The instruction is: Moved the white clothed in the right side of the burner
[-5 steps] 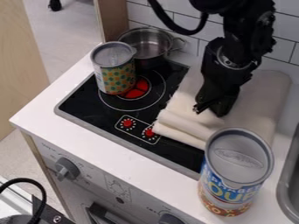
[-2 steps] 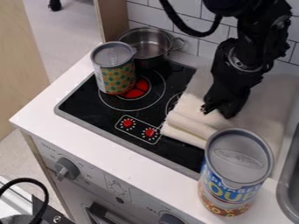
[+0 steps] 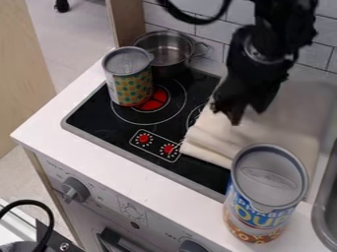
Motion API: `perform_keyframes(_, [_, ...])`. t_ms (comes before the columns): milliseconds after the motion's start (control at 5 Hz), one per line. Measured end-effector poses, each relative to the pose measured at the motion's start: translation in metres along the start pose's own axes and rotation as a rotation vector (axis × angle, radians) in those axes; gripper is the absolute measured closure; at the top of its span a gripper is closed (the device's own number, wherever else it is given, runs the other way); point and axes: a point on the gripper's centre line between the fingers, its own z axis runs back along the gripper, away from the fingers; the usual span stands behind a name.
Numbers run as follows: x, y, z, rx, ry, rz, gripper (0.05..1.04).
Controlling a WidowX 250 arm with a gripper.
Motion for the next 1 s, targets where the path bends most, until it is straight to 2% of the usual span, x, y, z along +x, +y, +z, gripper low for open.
perform_keyframes(200, [0.012, 0.004, 0.011, -0.056, -0.037, 0.019, 0.107])
perform_keyframes(400, [0.024, 0.017, 0.017, -0.033, -0.019, 0.024, 0.084])
perform_keyframes(600, [0.043, 0.047, 0.015, 0.012, 0.009, -0.046, 0.084])
perform_keyframes(800, [0.066, 0.069, 0.015, 0.041, 0.026, -0.157, 0.084])
perform_keyframes(1000, [0.085, 0.088, 0.02, 0.091, 0.103, -0.417, 0.084])
